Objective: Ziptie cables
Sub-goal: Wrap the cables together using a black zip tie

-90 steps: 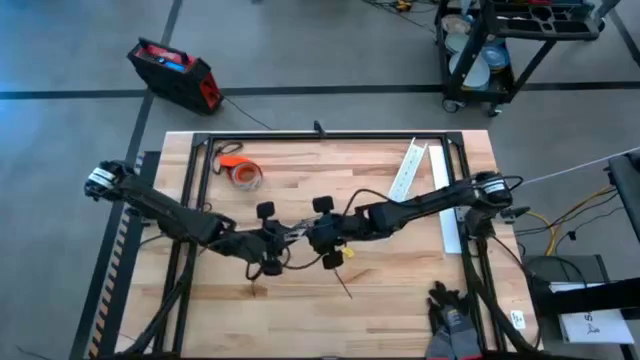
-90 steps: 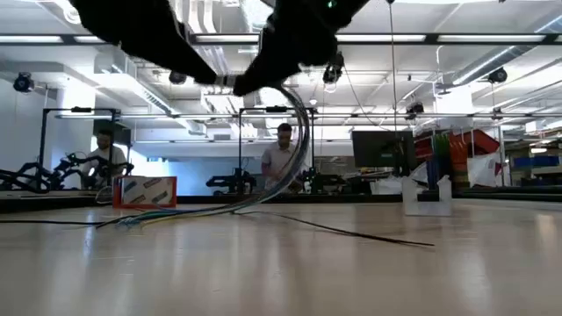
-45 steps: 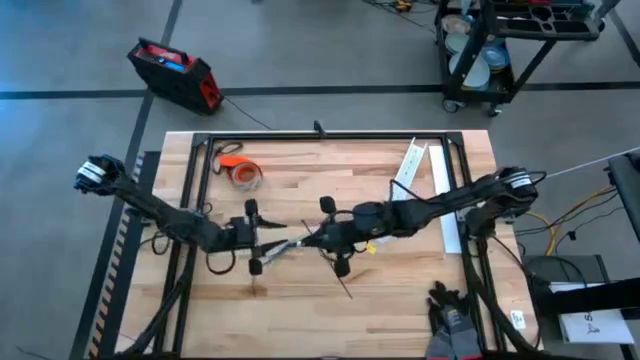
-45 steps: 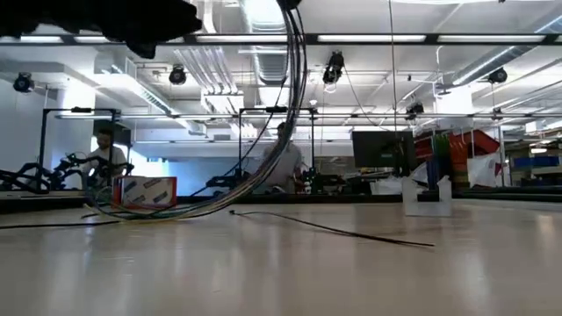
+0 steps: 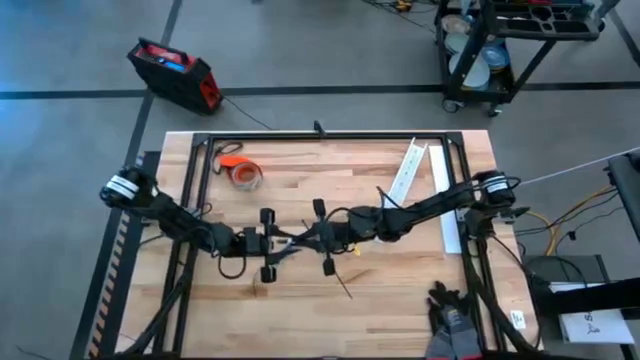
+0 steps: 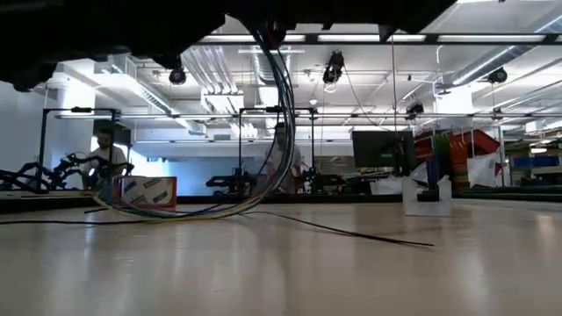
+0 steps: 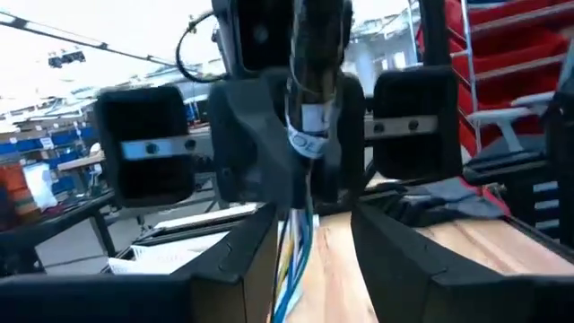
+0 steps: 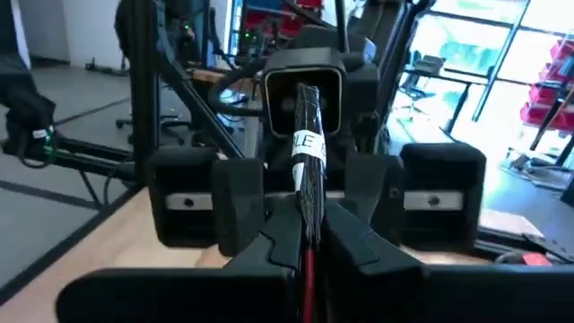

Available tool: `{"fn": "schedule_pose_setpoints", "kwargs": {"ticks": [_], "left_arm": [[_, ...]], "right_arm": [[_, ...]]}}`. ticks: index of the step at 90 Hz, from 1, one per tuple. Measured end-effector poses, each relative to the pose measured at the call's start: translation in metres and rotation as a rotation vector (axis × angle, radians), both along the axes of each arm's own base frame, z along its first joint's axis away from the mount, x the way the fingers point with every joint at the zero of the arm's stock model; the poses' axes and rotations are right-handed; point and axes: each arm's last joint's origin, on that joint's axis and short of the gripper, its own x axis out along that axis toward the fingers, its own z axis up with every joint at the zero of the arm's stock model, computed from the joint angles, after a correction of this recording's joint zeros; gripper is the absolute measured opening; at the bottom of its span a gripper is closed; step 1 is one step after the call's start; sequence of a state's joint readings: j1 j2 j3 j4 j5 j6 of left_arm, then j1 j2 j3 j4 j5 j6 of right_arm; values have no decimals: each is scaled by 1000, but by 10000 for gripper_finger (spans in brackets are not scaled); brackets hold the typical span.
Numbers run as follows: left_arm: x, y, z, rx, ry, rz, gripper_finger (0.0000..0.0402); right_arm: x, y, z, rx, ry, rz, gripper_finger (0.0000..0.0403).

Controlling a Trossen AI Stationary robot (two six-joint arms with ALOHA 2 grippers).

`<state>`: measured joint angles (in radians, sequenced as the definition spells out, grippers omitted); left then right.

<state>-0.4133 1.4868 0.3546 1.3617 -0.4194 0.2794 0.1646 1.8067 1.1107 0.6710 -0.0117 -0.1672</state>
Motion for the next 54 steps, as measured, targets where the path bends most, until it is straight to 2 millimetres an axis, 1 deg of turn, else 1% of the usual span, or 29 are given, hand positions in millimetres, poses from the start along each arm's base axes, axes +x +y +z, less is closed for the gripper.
{"fn": "schedule_pose_setpoints", "kwargs": {"ticks": [14, 20, 25, 31, 42, 54], "left_arm": [[-11, 3, 3, -9, -22, -4, 159], [-17, 3, 5, -2, -37, -34, 165], [-23, 4, 9, 5, -62, -70, 168], [-25, 4, 16, -4, -99, -89, 168], [-23, 4, 19, 28, -107, -77, 162], [-16, 1, 27, 59, -136, -83, 149]], "right_arm": [[-6, 0, 5, -9, 49, -3, 5], [-10, 0, 9, -10, 56, -1, 7], [-11, 0, 14, -6, 35, 0, 7], [-13, 0, 14, -10, 34, 2, 7], [-11, 1, 13, -14, 31, -1, 7], [-9, 1, 13, -5, 22, -4, 7]]}}
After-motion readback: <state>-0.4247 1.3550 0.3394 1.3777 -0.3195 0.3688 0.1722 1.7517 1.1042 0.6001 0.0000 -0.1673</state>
